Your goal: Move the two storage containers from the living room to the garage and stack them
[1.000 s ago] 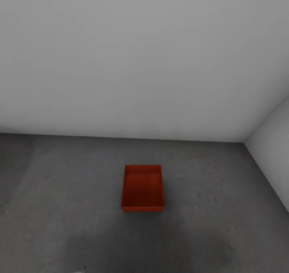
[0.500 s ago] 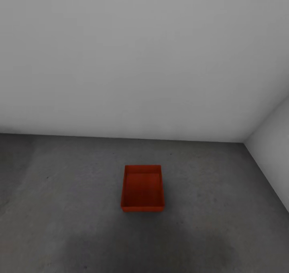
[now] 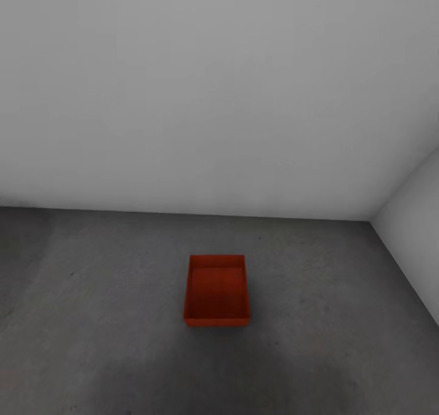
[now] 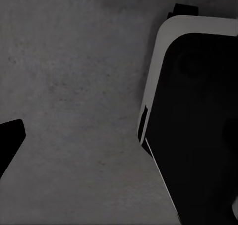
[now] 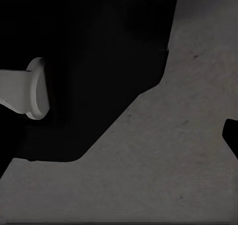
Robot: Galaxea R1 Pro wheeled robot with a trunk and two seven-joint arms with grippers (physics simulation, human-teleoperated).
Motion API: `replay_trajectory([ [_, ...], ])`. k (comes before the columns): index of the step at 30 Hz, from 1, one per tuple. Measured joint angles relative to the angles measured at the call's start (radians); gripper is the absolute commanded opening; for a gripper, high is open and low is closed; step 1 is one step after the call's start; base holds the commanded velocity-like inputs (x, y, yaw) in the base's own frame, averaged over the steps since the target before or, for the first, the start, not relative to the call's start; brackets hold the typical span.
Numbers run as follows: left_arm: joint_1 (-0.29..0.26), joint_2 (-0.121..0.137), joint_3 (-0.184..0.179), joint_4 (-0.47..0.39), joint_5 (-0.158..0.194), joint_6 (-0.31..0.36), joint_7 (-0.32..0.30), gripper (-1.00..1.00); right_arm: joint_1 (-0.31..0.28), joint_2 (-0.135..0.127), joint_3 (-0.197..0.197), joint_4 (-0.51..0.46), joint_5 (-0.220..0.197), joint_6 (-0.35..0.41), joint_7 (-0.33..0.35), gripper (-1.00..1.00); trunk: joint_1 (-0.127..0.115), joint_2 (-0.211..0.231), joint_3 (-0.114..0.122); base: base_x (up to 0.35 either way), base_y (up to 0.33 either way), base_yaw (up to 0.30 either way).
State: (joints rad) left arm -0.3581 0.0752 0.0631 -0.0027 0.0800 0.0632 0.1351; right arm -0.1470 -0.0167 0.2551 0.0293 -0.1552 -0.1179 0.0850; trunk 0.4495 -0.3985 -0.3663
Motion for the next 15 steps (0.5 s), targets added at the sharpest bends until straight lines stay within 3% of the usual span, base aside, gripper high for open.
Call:
replay_trajectory([
  [15, 0.0, 0.0, 0.0, 0.0, 0.0, 0.0, 0.0, 1.0, 0.006, -0.001, 0.0, 0.0, -0.002, -0.036, -0.007, 1.0, 0.0, 0.0, 0.025, 0.0, 0.0, 0.0],
])
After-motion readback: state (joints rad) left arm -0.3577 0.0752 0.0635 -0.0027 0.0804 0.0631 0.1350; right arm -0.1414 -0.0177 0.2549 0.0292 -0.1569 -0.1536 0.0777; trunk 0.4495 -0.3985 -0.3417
